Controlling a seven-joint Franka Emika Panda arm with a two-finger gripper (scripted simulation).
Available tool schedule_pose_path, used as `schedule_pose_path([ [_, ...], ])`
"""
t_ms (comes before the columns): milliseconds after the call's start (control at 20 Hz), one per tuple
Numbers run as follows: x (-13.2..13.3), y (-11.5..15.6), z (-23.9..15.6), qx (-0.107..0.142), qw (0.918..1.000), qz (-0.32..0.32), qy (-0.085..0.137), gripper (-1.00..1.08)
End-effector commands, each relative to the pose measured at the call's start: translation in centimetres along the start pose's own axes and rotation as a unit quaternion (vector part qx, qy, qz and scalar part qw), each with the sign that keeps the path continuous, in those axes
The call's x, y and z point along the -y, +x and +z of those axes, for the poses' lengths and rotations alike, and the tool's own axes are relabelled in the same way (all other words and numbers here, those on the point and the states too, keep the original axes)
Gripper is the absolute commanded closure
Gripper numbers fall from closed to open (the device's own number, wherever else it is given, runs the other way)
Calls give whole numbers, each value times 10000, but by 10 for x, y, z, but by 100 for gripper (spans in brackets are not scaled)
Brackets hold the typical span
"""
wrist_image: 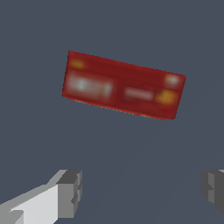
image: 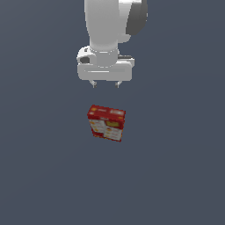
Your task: Pick up the object and move it to a goal position.
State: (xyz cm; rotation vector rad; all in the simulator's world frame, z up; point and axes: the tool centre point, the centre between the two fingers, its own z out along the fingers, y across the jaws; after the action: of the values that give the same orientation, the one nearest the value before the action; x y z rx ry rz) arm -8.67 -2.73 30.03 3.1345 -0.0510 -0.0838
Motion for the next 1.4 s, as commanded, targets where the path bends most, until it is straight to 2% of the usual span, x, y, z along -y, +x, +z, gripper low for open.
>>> schedule_pose_path([
  [0, 0, 0, 0, 0, 10000, 0, 0, -92],
  [500, -11, 1, -9, -28, 9997, -168, -165, -92],
  [900, -10, 2, -8, -29, 9995, -259, -159, -92],
  [1350, -9, 9, -4, -41, 9964, -829, -154, -92],
])
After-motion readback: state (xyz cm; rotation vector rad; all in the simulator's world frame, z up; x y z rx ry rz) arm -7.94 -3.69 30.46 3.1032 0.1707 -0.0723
